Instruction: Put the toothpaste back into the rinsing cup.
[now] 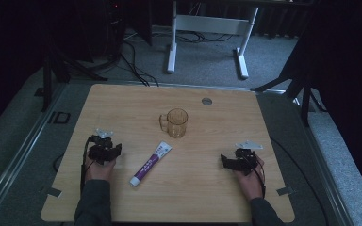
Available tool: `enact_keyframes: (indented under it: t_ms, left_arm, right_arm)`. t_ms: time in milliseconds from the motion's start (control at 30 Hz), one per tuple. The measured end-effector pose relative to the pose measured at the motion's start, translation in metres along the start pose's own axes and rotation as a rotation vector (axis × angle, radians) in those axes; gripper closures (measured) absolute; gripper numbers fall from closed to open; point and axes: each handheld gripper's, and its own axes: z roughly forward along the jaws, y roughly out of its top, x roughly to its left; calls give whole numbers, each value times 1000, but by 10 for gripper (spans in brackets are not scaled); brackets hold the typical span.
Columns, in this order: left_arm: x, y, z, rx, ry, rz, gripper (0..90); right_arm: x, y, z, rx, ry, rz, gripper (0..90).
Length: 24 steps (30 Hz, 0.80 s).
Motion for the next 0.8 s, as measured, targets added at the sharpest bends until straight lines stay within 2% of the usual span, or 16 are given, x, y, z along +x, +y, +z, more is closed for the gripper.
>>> enact_keyframes:
  t_ms: [133, 167, 267, 367, 667, 800]
  left_arm:
    - [-3, 3, -10, -6, -7, 26, 583]
    - [-8, 4, -17, -3, -10, 45, 583]
    - [-11, 5, -20, -5, -15, 49, 577]
    - [-19, 10, -33, -24, -36, 69, 570]
    - [-35, 19, -52, -40, -64, 81, 557]
    - [-39, 22, -56, -45, -69, 93, 550]
  right_arm:
    - [0, 0, 0, 0, 0, 0, 161]
    - [0, 0, 0, 0, -1, 0, 161]
    - [0, 0, 0, 0, -1, 1, 161]
    - [2, 0, -1, 0, -9, 13, 161]
    - [3, -1, -1, 0, -17, 21, 161]
    - [3, -1, -1, -1, -18, 22, 161]
